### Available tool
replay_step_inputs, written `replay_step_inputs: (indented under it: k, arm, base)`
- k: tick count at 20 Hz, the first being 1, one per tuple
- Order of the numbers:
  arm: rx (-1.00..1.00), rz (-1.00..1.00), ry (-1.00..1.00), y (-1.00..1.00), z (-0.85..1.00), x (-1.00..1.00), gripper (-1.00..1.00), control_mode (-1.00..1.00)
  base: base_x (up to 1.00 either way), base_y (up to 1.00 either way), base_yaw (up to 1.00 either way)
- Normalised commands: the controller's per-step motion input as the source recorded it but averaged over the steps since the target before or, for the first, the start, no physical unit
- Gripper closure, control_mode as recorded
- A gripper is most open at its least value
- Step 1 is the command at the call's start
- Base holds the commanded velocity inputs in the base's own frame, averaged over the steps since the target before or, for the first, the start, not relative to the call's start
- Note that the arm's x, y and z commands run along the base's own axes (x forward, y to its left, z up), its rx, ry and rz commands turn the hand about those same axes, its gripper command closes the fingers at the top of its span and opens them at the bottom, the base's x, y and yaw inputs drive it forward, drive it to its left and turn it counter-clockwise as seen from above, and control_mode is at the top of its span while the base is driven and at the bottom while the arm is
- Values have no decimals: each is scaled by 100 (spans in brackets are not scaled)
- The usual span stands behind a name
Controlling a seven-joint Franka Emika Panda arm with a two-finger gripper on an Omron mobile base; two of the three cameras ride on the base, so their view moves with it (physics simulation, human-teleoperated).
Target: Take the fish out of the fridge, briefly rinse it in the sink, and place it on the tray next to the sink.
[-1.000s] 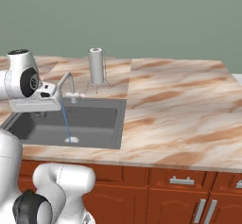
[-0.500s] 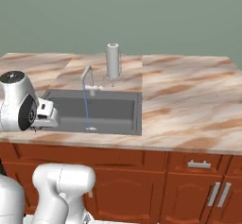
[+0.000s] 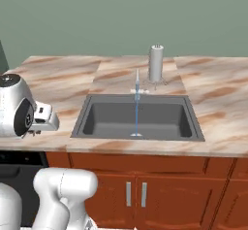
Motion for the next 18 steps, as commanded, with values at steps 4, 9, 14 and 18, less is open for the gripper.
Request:
replay_step_inputs:
  k: [4,9,14,18]
  arm:
    - [0,0,0,0,0,0,100,100]
    - [0,0,0,0,0,0,100,100]
    - [0,0,-14,80,-20,16,100,-100]
    - [-6,-1,-12,46,-22,56,100,-100]
  base:
    - [53,100,-14]
    - [19,100,-8]
    - [0,20,0]
    - [0,0,0]
